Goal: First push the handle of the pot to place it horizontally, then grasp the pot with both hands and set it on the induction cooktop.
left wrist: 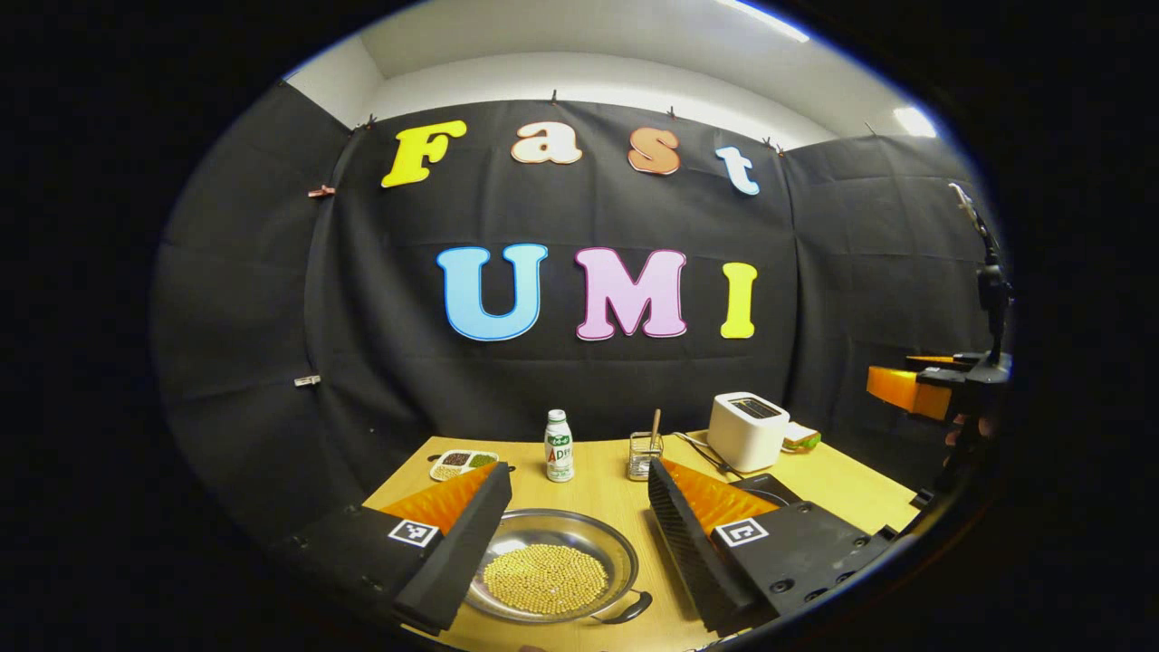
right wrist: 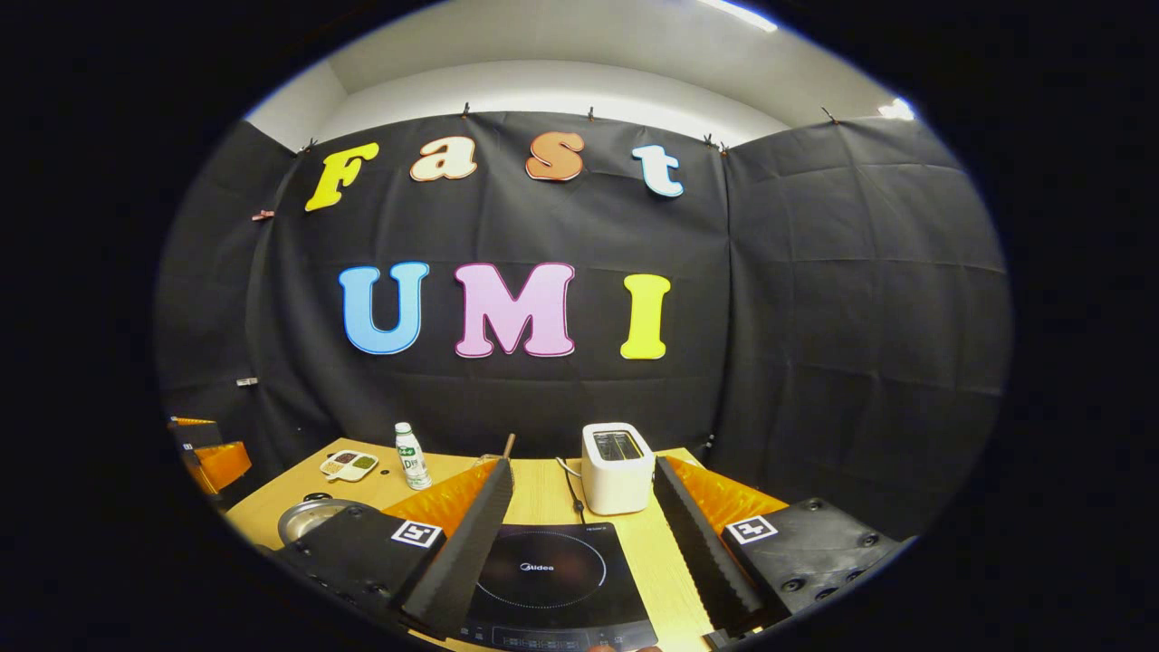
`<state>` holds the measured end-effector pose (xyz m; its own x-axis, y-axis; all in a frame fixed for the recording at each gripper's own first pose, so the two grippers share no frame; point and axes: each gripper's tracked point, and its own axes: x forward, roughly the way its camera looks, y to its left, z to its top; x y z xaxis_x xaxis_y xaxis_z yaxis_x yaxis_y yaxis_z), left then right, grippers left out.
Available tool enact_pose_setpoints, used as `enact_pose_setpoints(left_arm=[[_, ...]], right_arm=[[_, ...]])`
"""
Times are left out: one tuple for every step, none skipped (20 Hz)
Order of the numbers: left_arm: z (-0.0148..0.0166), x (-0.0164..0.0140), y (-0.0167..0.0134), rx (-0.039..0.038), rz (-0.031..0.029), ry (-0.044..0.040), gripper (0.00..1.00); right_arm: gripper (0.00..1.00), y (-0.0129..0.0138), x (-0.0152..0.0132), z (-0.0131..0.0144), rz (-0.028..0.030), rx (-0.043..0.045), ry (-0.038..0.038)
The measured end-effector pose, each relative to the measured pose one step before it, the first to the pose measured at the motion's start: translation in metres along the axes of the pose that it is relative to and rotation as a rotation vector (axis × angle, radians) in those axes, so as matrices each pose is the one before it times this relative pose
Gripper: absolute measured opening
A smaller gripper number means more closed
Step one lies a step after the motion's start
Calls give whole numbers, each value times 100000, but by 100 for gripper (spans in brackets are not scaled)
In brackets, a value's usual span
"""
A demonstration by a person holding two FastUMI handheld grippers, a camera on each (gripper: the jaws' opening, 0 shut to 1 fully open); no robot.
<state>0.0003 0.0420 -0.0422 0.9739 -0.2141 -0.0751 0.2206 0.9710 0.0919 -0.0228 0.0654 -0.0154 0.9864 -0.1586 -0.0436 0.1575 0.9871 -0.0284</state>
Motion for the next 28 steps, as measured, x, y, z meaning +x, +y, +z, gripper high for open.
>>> enact_pose_setpoints(left_arm=[[-318, -100, 34, -367, -1843, 949, 95], [-558, -28, 192, -430, -1338, 1045, 95], [-318, -156, 562, -92, 131, 776, 95], [-284, -267, 767, -48, 307, 414, 95], [-374, -33, 235, -92, -1445, 1115, 92], [-726, -84, 71, -191, -1185, 1588, 88], [-637, -131, 510, -480, -99, 1706, 77], [-675, -36, 574, -613, -496, 1934, 72], [-686, 36, 379, -452, -342, 2448, 64], [-888, 58, 460, -184, 5, 2781, 60], [-816, -50, 533, -351, 219, 2612, 50], [-886, 112, 487, -534, 827, 3100, 40], [-1017, 153, 504, -377, 692, 3486, 27], [-1052, 181, 131, 21, -35, 3591, 22], [-878, 370, 51, 404, -200, 2469, 14], [-778, -39, 100, 836, -133, 2285, 10], [-780, 125, -170, 1140, -1365, 2340, 5], [-1083, 58, -187, 1273, -696, 2195, 5], [-774, 227, 102, 2001, 1339, 2158, 5], [-1137, 281, 159, 1632, 785, 2848, 5], [-1196, 386, -332, 232, -792, 2694, 5], [-1027, -73, -575, -1179, -1536, 2442, 5], [-1019, 227, -539, -981, -1554, 2488, 5], [-1077, 252, -427, 1113, -1069, 2050, 5], [-1304, 416, -467, 3051, -742, 2610, 5], [-1349, 508, -302, 2257, 61, 3349, 5], [-1239, 563, -547, 699, -884, 3079, 5], [-1182, 283, -470, -167, -1177, 2717, 5]], right_arm=[[98, 185, -209, 22, -1086, -266, -159], [98, 268, -171, 16, -1063, -369, -274], [98, 194, -170, 27, -888, -366, -212], [98, 216, -162, -165, -652, -205, 171], [98, 358, -268, -245, -108, 104, 336], [98, 354, -294, -131, -75, -107, 379], [94, 253, -230, -209, -94, -383, 610], [94, 241, -200, -134, -59, -413, 415], [98, 174, -175, 5, -185, -236, -169], [100, 198, -94, 58, 53, -95, -432], [98, 221, 9, 56, 377, -142, -369], [98, 407, 204, -285, 565, -85, 151], [98, 307, 308, -265, 719, -55, 601], [98, 271, 408, -266, 727, 117, 686], [98, 225, 371, -207, 691, 339, 367], [98, 299, 433, -44, 886, 392, 10], [98, 161, 442, 14, 880, 156, 62], [98, 152, 490, -286, 791, 130, 363], [98, 134, 337, -296, 888, 293, 707], [98, 25, 416, -319, 1011, 498, 1010], [98, 9, 371, -268, 869, 447, 857], [98, -55, 341, -71, 573, 354, 549], [98, -181, 351, -131, 397, 247, 368], [98, -250, 400, -212, 133, 147, 128], [98, -237, 258, -192, 52, -403, 444], [98, -198, 217, -438, -220, -999, 1350], [98, -304, 109, -346, 183, -195, 1353], [98, 19, 121, -189, 631, 545, 856]])
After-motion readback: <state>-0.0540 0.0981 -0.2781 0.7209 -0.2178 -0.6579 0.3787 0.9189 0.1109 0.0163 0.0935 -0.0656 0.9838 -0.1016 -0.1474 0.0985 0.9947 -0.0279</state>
